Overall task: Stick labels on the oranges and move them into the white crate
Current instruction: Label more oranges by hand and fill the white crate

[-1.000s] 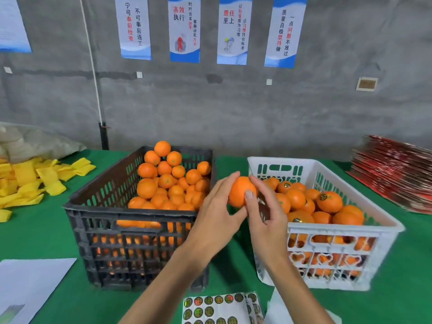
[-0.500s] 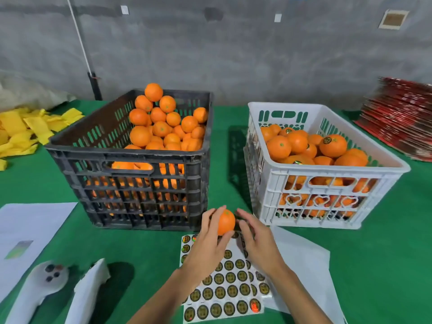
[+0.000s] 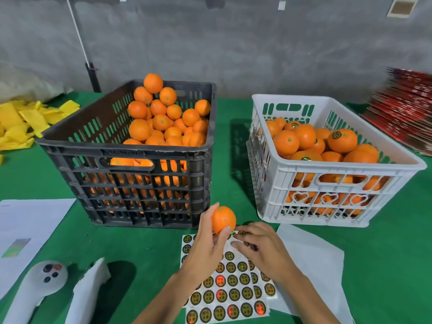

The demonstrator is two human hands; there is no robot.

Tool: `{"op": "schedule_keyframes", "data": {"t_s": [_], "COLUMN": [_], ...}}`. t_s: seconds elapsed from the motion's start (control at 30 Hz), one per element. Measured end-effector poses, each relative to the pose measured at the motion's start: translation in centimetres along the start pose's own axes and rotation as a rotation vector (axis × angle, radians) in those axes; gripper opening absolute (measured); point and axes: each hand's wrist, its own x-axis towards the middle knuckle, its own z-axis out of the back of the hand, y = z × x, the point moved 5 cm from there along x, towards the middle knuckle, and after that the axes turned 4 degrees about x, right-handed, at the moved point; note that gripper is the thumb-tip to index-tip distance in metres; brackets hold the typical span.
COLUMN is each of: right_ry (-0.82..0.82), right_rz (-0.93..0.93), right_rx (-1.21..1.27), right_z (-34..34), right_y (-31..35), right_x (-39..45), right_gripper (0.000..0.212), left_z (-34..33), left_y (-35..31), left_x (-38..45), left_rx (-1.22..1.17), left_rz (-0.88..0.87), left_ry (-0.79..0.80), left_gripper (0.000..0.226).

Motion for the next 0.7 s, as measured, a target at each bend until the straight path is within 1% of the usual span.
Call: {"op": "schedule_keyframes", "data": {"t_s": [0.1, 0.13, 0.2, 0.3, 0.33, 0.4, 0.47, 0.5, 0.57, 0.7], "right_ry": [-0.053, -0.061, -0.08, -0.096, -0.125, -0.272, -0.456, -0.505, -0.488, -0.403], "right_rz": [-0.198, -0.267, -0.37, -0.466, -0.501, -0.551, -0.502, -0.443, -0.353, -0.292], "right_rx": [0.262, 0.34, 0.44, 0.495, 0.518, 0.578, 0.553, 0.493, 0.375, 0.372], "right_z": [-0.3, -0.5, -0.8, -1.1, -1.0, -0.1, 1.4, 2.1, 2.7, 4.5], "right_y": [-0.7, -0.9, -1.2, -1.3, -1.3, -0.9, 0.2, 1.1, 3.2, 6.4], "right_x": [0.2, 0.3, 0.6, 1.0, 1.1, 0.9, 0.9, 1.0, 1.4, 2.0], "right_gripper": [0.008, 0.006, 0.012, 0.019, 0.023, 0.023, 0.017, 0.015, 0.014, 0.026], "left_z": [-0.1, -0.2, -0.3, -0.3, -0.3, -0.3, -0.3, -0.3, -0.3, 0.4], "left_y": [0.1, 0.0, 0.0, 0.1, 0.2, 0.2, -0.1, -0.5, -1.3, -3.8], "left_x": [-0.1, -0.1, -0.1, -0.1, -0.1, -0.1, -0.2, -0.1, 0.2, 1.9], "left_rx": [-0.007, -0.007, -0.01, 0.002, 0.004, -0.01, -0.019, -0.018, -0.018, 0.004], "left_rz": [0.017, 0.019, 0.022, 0.014, 0.016, 0.026, 0.007, -0.016, -0.061, -0.144], "left_ry": [0.021, 0.029, 0.048, 0.054, 0.055, 0.055, 0.05, 0.042, 0.02, -0.058], "left_gripper": [0.061, 0.062, 0.062, 0.062, 0.063, 0.063, 0.062, 0.061, 0.058, 0.057]}}
